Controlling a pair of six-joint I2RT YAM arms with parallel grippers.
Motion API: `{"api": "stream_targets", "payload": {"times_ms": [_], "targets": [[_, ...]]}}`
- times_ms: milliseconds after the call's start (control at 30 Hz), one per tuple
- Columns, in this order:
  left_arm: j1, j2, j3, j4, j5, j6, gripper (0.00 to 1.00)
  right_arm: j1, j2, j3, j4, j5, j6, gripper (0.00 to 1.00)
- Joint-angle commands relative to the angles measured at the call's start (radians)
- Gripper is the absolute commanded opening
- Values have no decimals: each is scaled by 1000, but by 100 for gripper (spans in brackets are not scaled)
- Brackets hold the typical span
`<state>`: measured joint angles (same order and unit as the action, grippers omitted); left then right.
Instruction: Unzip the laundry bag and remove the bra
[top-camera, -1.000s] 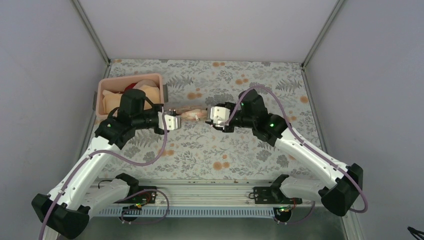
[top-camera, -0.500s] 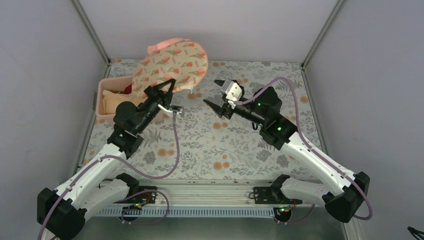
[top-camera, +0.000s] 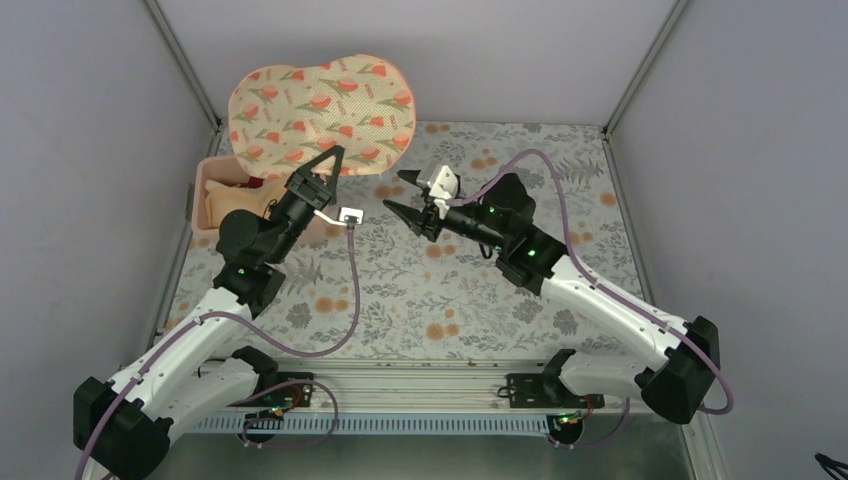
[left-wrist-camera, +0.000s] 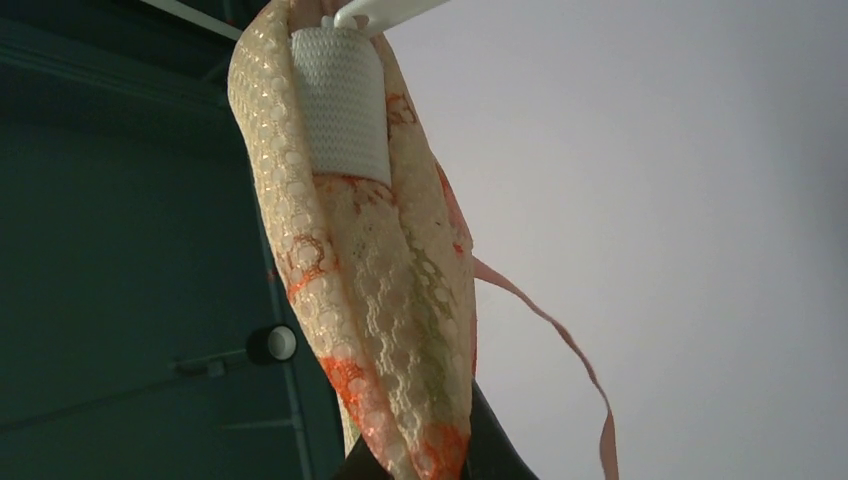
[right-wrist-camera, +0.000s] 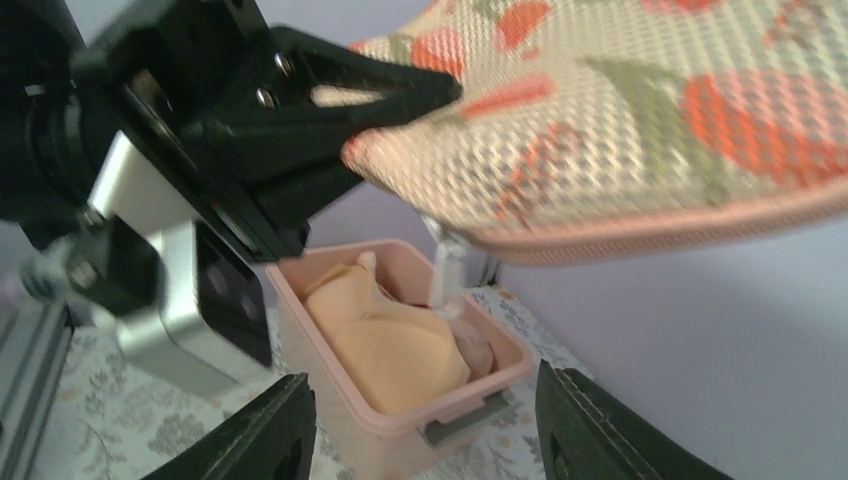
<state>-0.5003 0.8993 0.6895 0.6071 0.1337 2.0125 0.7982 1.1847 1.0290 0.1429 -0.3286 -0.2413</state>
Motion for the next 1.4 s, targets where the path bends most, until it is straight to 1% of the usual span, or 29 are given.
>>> {"api": "stream_targets", "payload": {"times_ms": [0,100,200,300,500,533,600,800,967,1200,1367], "targets": [[-1,-4,41,33,-6,64,2,77,30,25,152,145,111,57],[0,-7,36,29,-4,69,2,95,74,69,140,197,165,55],[0,-9,35,19,-9,63,2,113,111,109,121,222,179,51],[-1,-12,29,16,-8,61,2,121,132,130,113,264,196,44],[0,-19,24,4,-12,55,2,121,133,138,105,307,208,24],[0,-19,23,3,-13,55,2,121,131,138,99,312,204,19],[0,-21,21,-1,-13,52,2,121,129,140,88,318,195,5],[0,-23,18,-23,-23,37,2,120,115,148,14,322,144,3],[0,-30,19,-58,-31,23,2,87,95,146,-106,330,70,3],[-1,-59,-36,-138,5,16,2,-35,46,140,-236,263,31,3],[-16,-93,-61,-215,47,-53,2,-148,18,140,-306,192,29,3]]}}
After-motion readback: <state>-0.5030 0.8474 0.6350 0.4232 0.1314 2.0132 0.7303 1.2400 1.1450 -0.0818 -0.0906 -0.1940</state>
